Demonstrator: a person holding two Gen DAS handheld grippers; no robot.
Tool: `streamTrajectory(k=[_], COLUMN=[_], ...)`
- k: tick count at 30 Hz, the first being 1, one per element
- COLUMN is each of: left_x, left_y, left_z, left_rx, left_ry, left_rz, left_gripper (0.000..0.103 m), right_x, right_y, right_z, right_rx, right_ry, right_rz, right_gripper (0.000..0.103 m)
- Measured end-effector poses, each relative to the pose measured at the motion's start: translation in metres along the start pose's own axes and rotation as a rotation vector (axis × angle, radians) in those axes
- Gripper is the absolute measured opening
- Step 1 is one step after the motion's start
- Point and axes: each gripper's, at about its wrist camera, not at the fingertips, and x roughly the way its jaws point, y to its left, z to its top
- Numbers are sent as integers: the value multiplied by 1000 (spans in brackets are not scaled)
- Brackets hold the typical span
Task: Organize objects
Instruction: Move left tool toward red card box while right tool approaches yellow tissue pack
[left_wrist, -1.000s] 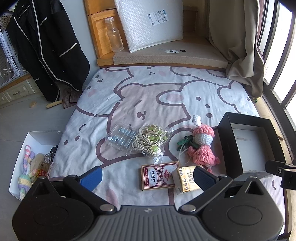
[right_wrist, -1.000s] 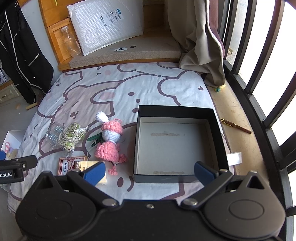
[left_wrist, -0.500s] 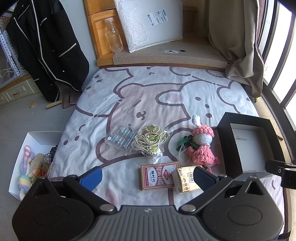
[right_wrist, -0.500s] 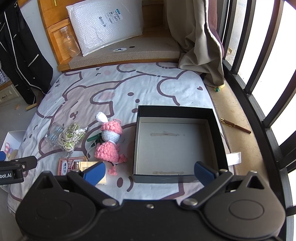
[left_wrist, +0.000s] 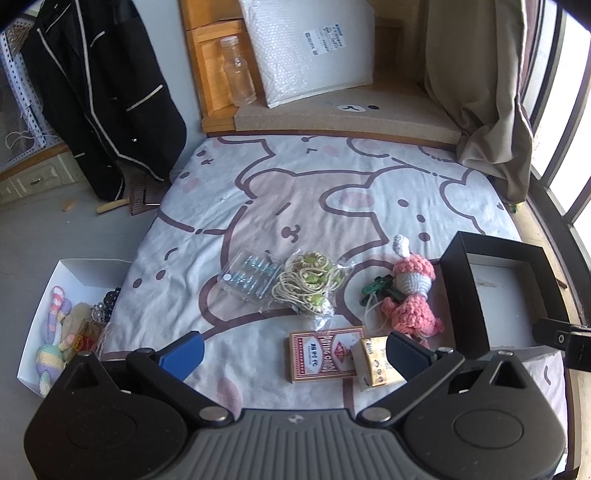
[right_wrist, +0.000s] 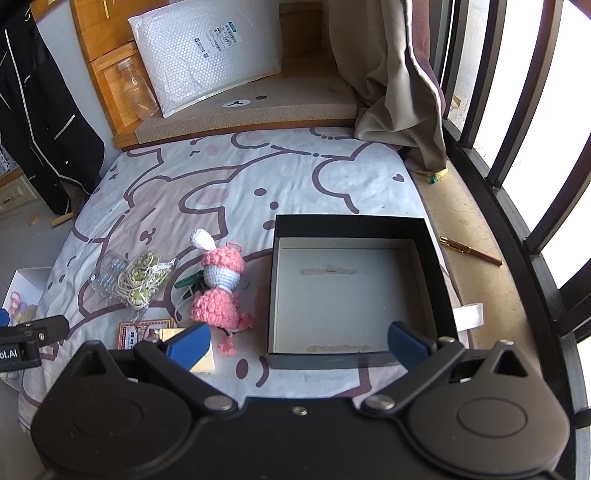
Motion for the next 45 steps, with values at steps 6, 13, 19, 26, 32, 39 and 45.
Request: streamTrajectory(k=[6, 13, 19, 26, 32, 39, 45], left_x=[2, 5, 6, 5, 6, 8, 8], left_y=[20, 45, 61, 73, 80, 87, 79], left_z=[-1, -3, -6, -8, -10, -10, -6], left_rx=[-42, -83, -103, -119, -125, -147, -138], left_ry=[3, 7, 7, 6, 6, 1, -28], left_rz=[14, 28, 43, 66, 87, 90, 73], left_gripper=[103, 103, 103, 103, 103, 103, 103], right_x=[3, 8, 10, 10, 9, 13, 15], right_y=[13, 35, 50, 64, 73, 81, 88], right_z=[3, 7, 9, 9, 10, 10, 9], right_rx=[-13, -49, -68, -84, -84, -95, -147], right_ry=[1, 6, 8, 5, 7, 17, 3], right_rz=[14, 34, 50, 77, 111, 128, 139], right_gripper=[103, 103, 103, 103, 103, 103, 103])
